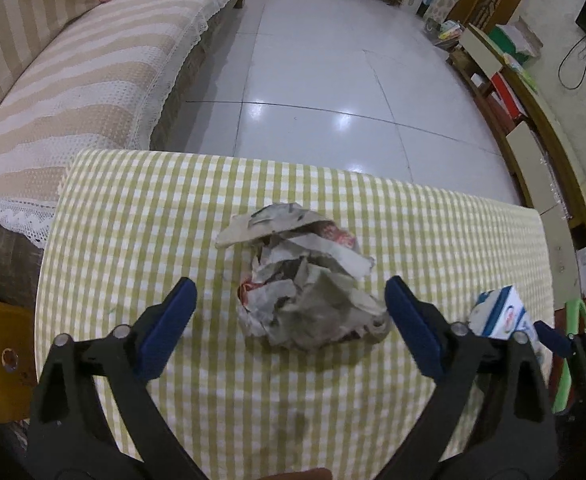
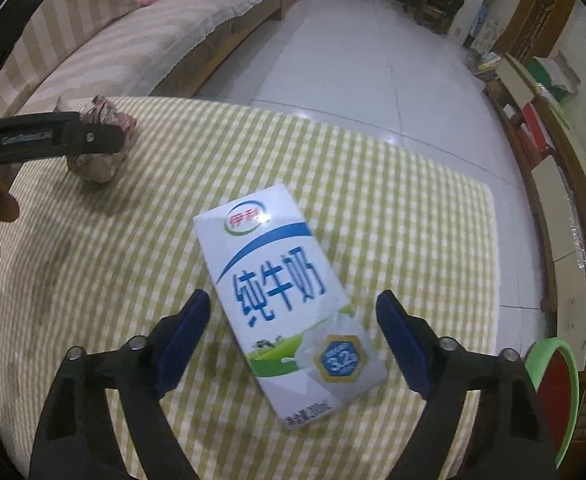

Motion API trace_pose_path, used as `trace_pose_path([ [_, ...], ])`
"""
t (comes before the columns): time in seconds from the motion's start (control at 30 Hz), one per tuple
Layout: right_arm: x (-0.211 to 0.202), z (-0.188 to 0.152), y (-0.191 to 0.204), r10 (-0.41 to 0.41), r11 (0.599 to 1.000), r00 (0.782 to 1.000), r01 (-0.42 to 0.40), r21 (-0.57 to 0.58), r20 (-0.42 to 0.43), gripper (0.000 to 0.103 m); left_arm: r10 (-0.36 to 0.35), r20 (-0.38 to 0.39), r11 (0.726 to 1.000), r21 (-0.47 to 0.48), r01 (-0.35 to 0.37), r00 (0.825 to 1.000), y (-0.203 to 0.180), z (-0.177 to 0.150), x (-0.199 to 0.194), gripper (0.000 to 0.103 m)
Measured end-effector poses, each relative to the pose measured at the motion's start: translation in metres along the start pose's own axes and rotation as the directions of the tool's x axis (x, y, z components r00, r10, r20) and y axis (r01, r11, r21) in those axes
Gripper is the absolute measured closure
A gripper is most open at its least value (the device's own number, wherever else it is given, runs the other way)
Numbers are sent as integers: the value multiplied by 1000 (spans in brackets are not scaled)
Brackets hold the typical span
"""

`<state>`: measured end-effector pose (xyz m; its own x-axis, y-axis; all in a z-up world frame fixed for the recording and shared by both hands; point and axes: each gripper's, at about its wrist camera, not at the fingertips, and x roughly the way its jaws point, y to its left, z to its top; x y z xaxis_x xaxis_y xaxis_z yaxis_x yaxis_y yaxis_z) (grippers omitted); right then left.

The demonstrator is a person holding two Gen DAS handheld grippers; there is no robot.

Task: Collect trash
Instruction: 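Grasp the crumpled newspaper with the left tool while the right tool grasps the milk carton, then carry the newspaper and milk carton over the bucket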

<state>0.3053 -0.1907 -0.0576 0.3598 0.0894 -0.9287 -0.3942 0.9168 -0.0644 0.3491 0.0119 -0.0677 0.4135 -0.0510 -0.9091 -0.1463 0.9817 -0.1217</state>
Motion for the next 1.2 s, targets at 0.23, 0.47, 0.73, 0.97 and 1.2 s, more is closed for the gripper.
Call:
trace_pose_path([
  [0.23, 5, -4, 6, -28, 1000, 1000, 28, -5, 0, 33, -33, -28, 999, -4, 33, 999, 2, 1, 10, 48],
  [0.47, -3, -10, 0, -17, 1000, 1000, 17, -6, 4, 44, -41, -15, 999, -1, 41, 999, 6, -10, 2, 57],
  [0.73, -13, -20, -8, 18, 998, 1000, -18, 52, 14, 47, -69, 18, 998, 3, 69, 997, 3, -35, -24, 57],
  [0.97, -50, -34, -9, 54, 993, 997, -60, 106, 57, 47, -87, 75, 995, 58, 83, 993, -9, -53, -61, 57],
  [1.2, -87, -56, -9, 95, 984, 991, -109, 144, 97, 47, -116, 105, 989, 101, 105, 988, -24, -70, -100, 57],
])
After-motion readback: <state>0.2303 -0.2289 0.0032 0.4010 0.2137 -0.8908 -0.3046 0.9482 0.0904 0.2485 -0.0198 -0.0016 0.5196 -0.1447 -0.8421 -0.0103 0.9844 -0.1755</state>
